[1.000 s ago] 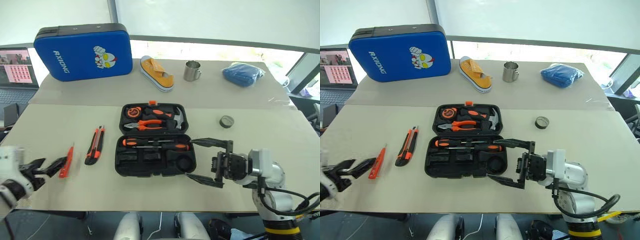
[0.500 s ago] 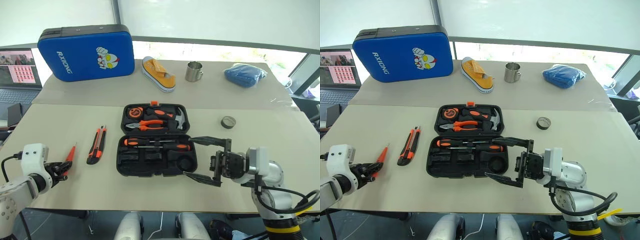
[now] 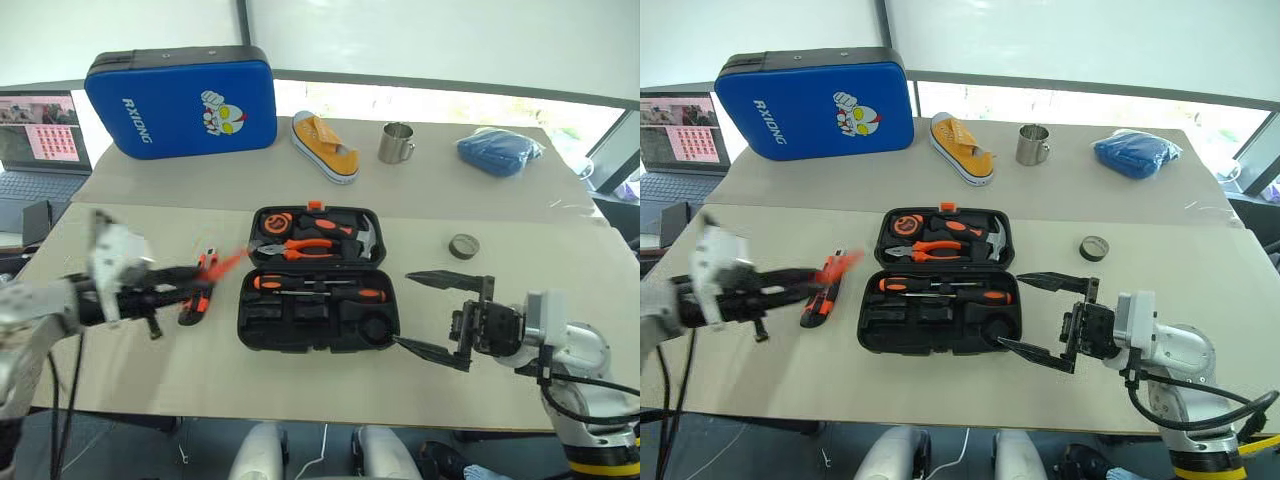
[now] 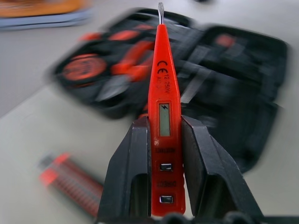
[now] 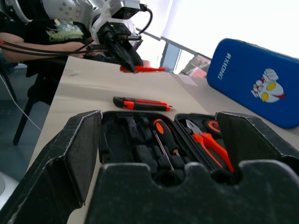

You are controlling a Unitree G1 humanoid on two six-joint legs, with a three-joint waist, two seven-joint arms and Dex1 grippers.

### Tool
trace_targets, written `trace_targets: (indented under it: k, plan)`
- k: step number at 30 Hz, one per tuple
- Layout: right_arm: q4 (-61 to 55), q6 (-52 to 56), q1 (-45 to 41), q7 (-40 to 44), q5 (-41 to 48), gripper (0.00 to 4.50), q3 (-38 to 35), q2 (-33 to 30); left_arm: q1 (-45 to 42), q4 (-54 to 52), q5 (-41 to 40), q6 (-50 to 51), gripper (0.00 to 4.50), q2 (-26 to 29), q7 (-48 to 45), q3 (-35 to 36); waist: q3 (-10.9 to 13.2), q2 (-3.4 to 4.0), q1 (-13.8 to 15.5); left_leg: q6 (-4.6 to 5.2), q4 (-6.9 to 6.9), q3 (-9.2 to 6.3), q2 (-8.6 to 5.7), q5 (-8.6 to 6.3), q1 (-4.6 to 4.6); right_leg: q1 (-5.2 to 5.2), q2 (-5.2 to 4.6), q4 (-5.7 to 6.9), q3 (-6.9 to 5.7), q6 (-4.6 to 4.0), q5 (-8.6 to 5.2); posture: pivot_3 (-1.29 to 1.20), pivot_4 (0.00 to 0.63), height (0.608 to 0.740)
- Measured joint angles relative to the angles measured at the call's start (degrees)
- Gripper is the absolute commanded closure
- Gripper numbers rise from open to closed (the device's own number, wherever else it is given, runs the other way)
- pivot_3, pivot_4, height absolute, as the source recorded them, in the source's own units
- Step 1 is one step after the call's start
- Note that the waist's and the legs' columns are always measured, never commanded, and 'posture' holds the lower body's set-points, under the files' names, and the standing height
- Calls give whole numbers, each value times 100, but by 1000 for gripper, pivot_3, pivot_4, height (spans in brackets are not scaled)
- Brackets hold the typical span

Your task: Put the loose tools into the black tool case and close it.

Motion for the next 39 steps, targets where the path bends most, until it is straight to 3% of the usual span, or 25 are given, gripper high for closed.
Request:
trace_targets:
  k: [3, 7, 12, 20, 36, 38, 39]
  plan:
    - [-187, 257, 96, -143, 20, 0, -17, -135, -1108, 310, 855, 6, 4025, -20, -472, -1385, 1, -2, -27, 1, 4, -4, 12, 0, -27, -21, 33, 3, 12, 0, 1, 0, 150, 740]
    - [-408, 416, 276, -282, 38, 0, -23, -172, -1798, 528, 1445, 69, 4025, -376, -449, -2102, 1, -3, -54, 8, 13, -18, 21, -4, -48, -31, 49, 1, 13, 0, 0, 0, 150, 740]
    - [-655, 460, 531, -439, 35, 0, -38, -174, -2045, 569, 1995, 245, 4025, -530, -469, -2686, 2, -3, -70, 9, 21, -23, 20, -4, -51, -31, 49, 3, 15, 2, 0, 0, 150, 740]
    - [-820, 469, 677, -623, 34, 0, -39, -174, -2454, 598, 2629, 462, 4025, -717, -378, -3025, 2, -3, -46, 16, 47, -29, 20, -8, -51, -21, 49, 12, 12, 5, -2, 0, 150, 740]
    - [-877, 471, 691, -640, 33, 0, 38, -174, -2422, 260, 2928, 923, 4025, -727, -431, -3117, 1, -1, -51, 20, 57, -34, 23, -11, -46, -17, 54, 17, 14, 5, -2, 0, 150, 740]
    - [-873, 472, 677, -639, 33, 0, 54, -174, -2419, 256, 2940, 942, 3027, -730, -432, -3110, 0, 0, -57, 20, 57, -34, 24, -11, -45, -16, 56, 18, 14, 5, -2, 0, 150, 740]
    - [-868, 472, 665, -638, 33, 0, 62, -174, -2419, 263, 2938, 952, 2890, -736, -430, -3089, 0, 0, -57, 20, 57, -34, 24, -11, -45, -15, 56, 19, 14, 5, -2, 0, 150, 740]
